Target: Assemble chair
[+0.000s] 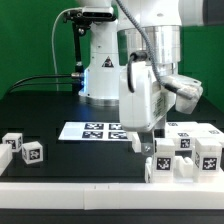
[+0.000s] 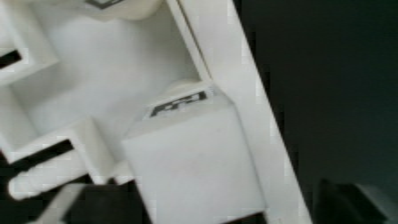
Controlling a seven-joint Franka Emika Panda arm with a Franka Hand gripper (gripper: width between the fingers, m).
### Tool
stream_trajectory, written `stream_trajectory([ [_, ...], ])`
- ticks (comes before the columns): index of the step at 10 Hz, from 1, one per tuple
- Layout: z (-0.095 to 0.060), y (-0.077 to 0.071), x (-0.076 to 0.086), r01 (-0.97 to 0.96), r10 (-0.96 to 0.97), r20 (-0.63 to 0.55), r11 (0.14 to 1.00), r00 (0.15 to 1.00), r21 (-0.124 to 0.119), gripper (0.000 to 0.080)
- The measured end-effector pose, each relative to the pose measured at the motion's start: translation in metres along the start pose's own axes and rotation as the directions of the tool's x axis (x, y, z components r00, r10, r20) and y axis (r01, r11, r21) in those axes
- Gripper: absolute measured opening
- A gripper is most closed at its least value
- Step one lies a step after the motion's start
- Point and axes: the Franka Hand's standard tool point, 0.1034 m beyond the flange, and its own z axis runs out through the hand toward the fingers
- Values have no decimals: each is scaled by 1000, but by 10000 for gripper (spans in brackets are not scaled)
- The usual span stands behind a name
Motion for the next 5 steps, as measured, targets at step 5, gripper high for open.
stream_trajectory([
  [5, -12, -6, -3, 138, -138, 8, 990, 990, 6, 646],
])
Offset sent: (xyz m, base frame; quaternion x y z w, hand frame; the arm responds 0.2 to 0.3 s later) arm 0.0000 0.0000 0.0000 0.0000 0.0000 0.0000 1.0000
